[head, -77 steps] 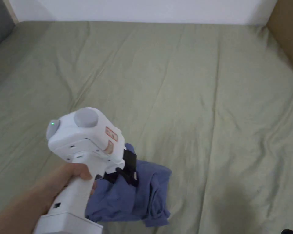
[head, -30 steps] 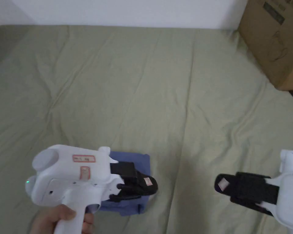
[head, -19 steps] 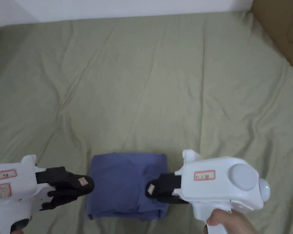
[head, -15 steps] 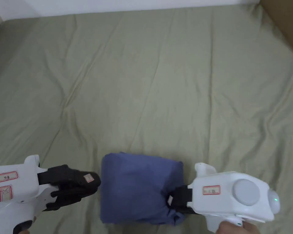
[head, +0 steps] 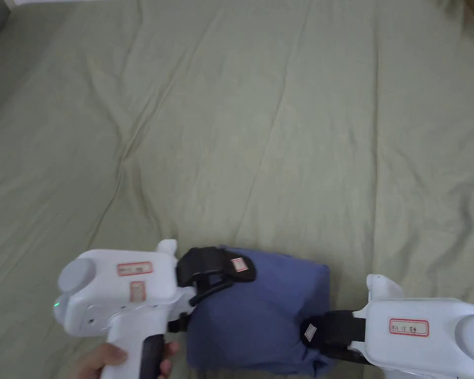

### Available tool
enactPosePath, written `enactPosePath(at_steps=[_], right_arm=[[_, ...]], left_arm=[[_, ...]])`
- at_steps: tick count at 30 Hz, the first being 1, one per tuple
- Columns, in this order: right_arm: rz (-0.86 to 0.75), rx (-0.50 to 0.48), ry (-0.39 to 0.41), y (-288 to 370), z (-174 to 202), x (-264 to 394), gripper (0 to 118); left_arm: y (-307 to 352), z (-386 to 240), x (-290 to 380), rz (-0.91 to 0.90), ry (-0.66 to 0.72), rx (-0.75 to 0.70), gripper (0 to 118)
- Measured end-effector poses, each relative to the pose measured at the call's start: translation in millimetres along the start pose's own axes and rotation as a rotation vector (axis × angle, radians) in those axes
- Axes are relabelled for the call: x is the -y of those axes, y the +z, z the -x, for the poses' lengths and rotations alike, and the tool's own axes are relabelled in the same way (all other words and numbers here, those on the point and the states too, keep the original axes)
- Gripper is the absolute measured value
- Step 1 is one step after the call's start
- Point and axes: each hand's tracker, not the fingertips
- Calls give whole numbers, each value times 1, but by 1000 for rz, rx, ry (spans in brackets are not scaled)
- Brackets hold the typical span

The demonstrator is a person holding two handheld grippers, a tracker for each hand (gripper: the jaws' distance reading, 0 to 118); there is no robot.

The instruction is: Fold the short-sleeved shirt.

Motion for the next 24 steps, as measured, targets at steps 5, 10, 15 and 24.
enactPosePath(at_steps=[5, 10, 15, 24], right_arm=[[-41, 13, -7, 14, 9, 3, 0], [-204, -31, -47, 53, 25, 11, 0], [-367, -12, -75, 94, 41, 24, 0], [-390, 89, -73, 98, 56, 33, 0]], left_arm=[[-4, -9, -12, 81, 16, -150, 117], [22, 14, -15, 169, 241, -182, 45], [74, 3, -25, 111, 124, -164, 38], [274, 19, -80, -162, 135, -524, 38]])
